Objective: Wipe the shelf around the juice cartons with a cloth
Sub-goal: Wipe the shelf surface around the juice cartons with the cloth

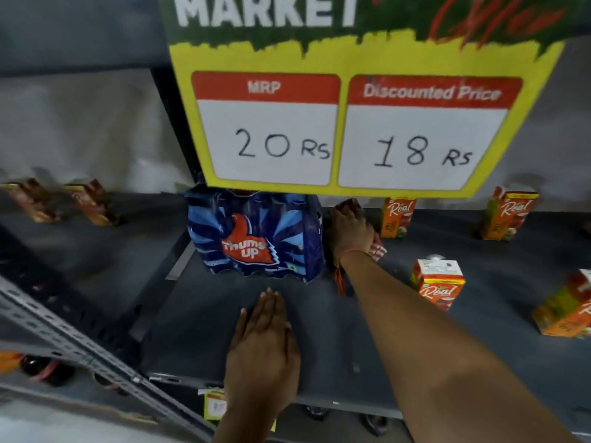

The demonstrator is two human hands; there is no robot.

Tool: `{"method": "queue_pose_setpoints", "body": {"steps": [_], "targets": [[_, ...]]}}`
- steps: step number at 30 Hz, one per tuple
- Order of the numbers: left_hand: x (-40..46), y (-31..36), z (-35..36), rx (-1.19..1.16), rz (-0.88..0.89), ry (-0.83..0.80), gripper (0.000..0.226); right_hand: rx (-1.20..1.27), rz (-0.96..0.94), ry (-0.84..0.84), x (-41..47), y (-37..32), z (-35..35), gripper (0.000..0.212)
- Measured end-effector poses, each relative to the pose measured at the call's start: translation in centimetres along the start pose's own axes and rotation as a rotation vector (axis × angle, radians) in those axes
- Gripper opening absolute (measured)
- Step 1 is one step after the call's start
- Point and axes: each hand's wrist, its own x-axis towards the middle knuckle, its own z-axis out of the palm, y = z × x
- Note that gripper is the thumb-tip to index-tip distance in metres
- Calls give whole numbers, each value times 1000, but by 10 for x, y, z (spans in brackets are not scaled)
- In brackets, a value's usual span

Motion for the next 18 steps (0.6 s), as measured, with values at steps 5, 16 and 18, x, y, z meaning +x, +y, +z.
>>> {"method": "queue_pose_setpoints", "body": {"steps": [5,16,18], "targets": [[-1,3,-1,5,2,-8,62,-52,-22,-3,-21,6,-5,44],[-2,4,-6,32,14,-42,57,-3,-103,3,-126,18,-8,67],[-2,3,-5,26,10,-40,56,6,-117,17,-146,19,-6,68]]}}
